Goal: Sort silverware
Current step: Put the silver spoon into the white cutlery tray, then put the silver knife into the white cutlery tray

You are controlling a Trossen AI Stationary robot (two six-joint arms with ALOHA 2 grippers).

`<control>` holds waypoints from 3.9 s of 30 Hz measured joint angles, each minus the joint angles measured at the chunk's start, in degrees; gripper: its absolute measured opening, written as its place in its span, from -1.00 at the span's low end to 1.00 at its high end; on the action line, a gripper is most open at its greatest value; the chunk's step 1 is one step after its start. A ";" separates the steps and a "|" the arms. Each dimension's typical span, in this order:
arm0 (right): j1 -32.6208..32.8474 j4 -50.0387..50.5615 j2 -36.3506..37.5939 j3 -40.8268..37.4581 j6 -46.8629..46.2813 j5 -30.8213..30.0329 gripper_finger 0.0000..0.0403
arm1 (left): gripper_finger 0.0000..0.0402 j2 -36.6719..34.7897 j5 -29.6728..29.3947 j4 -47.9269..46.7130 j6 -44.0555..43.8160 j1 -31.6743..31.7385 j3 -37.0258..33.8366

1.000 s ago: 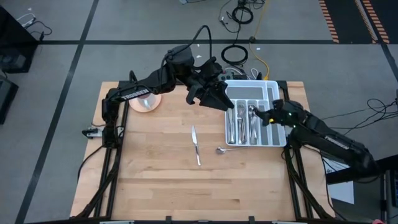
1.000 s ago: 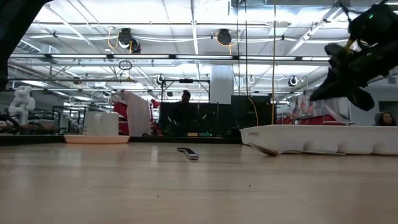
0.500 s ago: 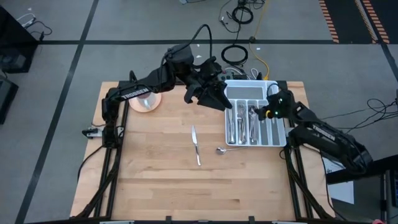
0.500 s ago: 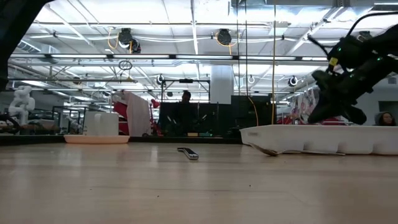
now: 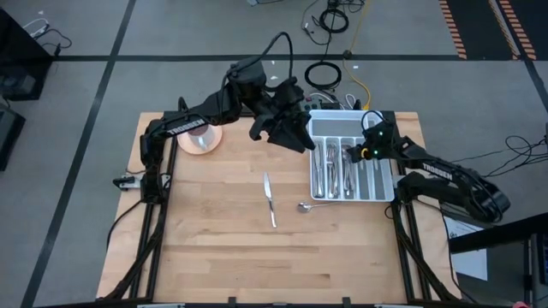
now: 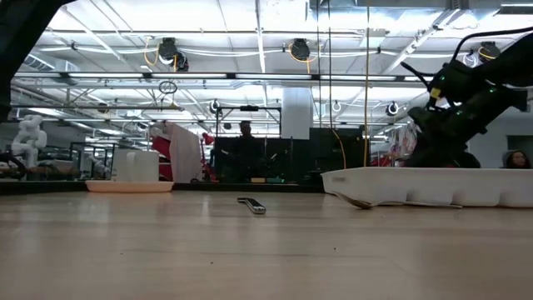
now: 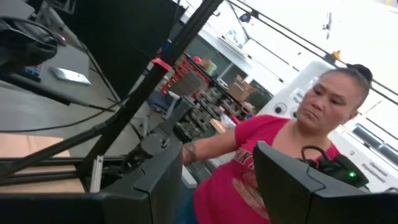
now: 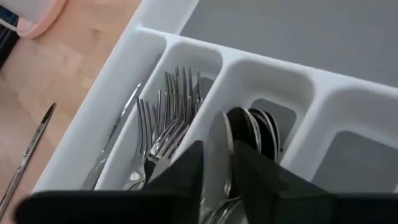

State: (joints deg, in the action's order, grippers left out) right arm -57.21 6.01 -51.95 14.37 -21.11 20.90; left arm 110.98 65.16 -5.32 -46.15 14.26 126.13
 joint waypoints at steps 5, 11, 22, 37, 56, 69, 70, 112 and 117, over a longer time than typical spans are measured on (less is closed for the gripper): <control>0.01 -1.14 2.00 0.21 2.79 1.38 -0.36 | -0.01 -0.01 0.68 0.12 0.11 0.02 0.00; 0.30 -0.15 10.19 9.69 5.15 6.51 -0.31 | -0.01 -3.77 3.10 -1.82 2.11 -0.09 0.08; 0.32 26.09 17.05 36.65 18.01 1.50 -0.31 | -0.01 -6.55 -49.13 -85.76 58.81 -1.05 -0.02; 0.33 35.31 19.87 38.12 18.67 1.84 -0.31 | -0.01 -3.21 -57.46 -64.50 80.31 -13.86 -25.73; 0.33 36.28 21.47 38.16 18.82 1.93 -0.31 | -0.01 4.24 -65.50 -32.30 113.07 -19.28 -44.95; 0.33 35.46 21.47 38.16 18.26 1.95 -0.31 | -0.43 12.45 -56.89 -31.59 115.65 -17.83 -44.31; 0.33 35.27 21.48 38.18 18.01 1.95 -0.31 | -0.56 12.91 -55.85 -31.88 115.63 -17.66 -44.30; 35.25 24.03 -4.07 29.76 9.90 2.68 -0.24 | -1.00 -21.41 -82.78 -42.31 48.25 -20.27 -31.28; 48.86 17.56 -15.98 31.60 7.52 -10.72 -0.30 | -1.00 -30.24 -87.20 -40.17 43.86 -22.72 -31.28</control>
State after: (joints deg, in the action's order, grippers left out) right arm -8.35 23.57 -67.93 45.97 -13.59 10.18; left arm 80.74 -22.04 -45.49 -2.29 -8.46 94.85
